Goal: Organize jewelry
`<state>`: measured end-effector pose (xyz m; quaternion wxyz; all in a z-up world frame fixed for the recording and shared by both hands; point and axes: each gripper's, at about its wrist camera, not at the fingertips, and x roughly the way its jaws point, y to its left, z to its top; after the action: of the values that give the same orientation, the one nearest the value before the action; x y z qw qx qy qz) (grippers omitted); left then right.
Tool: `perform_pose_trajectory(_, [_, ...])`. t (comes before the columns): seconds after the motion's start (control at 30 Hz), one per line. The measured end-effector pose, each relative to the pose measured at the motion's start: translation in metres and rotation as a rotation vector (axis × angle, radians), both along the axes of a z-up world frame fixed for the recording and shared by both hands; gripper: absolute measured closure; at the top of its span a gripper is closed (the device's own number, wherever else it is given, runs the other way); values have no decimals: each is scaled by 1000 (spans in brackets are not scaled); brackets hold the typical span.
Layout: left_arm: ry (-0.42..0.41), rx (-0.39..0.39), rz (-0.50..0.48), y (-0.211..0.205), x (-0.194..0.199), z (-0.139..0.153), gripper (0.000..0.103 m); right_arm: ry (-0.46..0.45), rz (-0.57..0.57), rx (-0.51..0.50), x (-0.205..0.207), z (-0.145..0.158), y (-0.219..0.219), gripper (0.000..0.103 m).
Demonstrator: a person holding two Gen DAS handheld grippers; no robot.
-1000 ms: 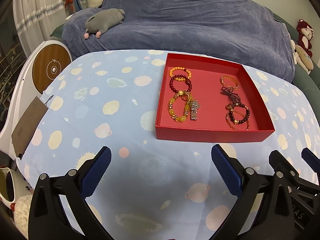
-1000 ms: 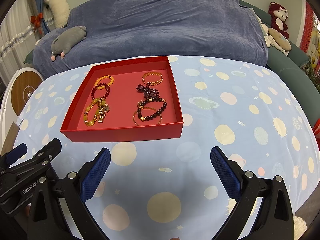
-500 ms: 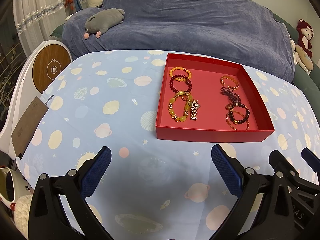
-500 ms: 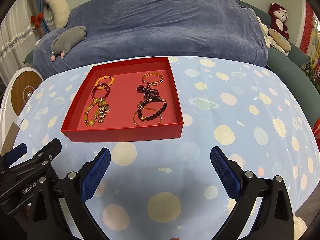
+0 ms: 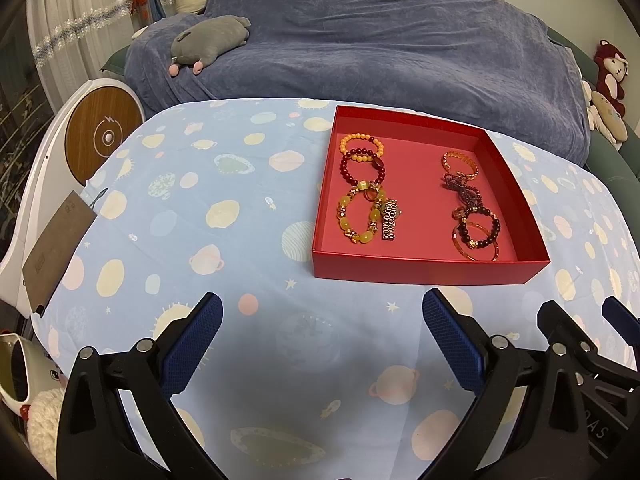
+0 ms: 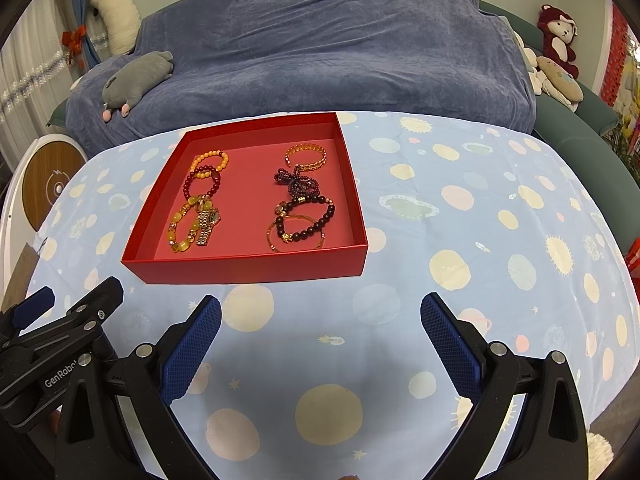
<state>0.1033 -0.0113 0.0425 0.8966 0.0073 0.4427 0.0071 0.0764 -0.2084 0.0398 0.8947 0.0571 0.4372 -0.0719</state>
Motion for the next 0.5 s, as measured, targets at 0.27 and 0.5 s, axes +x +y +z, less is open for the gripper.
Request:
perform_pose_trajectory(0.27, [0,1,0,0,0,0,7,0,-1,-1,0,1,0,7])
perform_pose_trajectory(0.5, [0,-1,1,0,0,0,7,1,-1,0,0,0,0,7])
